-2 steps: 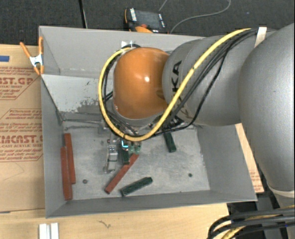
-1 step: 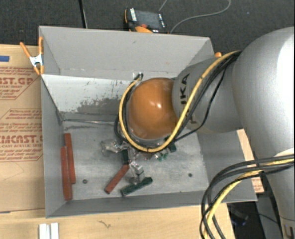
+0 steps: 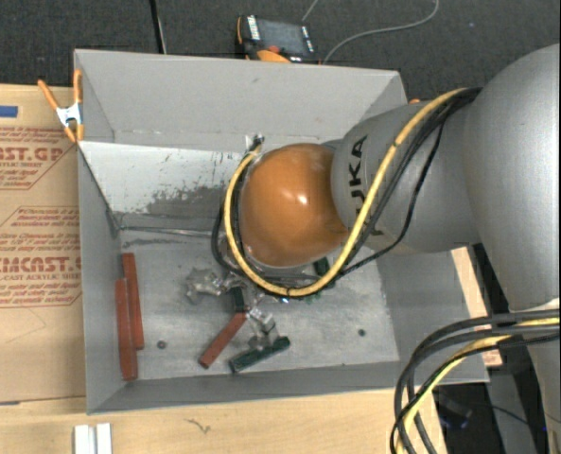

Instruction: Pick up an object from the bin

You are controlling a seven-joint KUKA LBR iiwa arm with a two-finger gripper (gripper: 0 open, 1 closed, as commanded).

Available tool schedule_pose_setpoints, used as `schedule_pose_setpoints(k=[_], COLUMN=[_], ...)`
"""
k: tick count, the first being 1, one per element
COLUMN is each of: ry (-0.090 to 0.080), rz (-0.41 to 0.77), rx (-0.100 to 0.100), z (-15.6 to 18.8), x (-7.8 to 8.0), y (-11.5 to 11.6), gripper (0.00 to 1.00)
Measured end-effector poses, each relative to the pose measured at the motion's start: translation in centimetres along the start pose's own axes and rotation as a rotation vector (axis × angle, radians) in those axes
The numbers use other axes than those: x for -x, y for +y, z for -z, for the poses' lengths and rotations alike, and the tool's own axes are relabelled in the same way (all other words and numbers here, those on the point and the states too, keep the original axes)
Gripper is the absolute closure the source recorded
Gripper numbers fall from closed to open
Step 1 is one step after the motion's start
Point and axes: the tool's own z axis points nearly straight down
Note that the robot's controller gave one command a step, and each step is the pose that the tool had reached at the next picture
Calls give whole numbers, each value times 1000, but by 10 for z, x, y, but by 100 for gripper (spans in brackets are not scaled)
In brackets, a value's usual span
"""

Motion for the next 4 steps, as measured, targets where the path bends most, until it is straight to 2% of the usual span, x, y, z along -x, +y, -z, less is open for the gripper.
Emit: schedule_pose_setpoints(k=[1, 2, 3, 4], ry=[0, 2, -1, -1], rz=[60, 216, 324, 324], rx=[-1, 1, 0, 1], z=[6, -32, -30, -30], x=[1, 12, 35, 35], y=[-23, -33, -36, -36], gripper=[0, 0, 0, 100])
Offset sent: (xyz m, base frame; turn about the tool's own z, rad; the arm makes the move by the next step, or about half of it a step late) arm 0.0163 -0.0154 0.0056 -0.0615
